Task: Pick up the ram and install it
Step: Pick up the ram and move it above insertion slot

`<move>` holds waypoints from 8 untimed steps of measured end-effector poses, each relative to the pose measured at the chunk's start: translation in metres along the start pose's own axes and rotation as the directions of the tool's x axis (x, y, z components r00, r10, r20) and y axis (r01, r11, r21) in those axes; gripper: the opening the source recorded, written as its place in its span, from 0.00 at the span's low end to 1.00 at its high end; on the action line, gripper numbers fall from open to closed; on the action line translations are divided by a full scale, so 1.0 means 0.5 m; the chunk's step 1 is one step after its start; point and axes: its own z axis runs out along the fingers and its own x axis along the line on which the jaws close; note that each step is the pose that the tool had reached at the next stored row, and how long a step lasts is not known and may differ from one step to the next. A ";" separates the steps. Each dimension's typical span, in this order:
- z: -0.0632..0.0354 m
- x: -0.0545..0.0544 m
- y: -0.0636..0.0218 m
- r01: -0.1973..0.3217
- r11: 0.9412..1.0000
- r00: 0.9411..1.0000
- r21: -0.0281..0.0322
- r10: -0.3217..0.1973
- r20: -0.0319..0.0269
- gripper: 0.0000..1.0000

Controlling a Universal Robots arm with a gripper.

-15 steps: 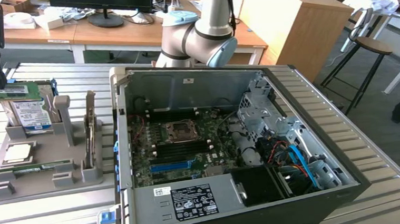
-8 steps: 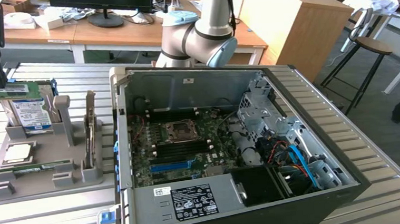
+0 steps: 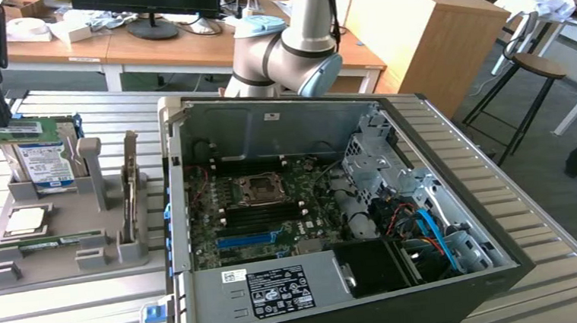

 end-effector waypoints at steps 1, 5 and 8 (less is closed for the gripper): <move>0.000 0.000 -0.002 0.000 1.000 1.000 0.000 0.000 0.000 0.11; 0.000 0.000 -0.014 0.000 1.000 1.000 0.000 0.000 0.000 0.11; -0.001 0.000 -0.023 0.000 1.000 1.000 0.000 0.000 0.000 0.11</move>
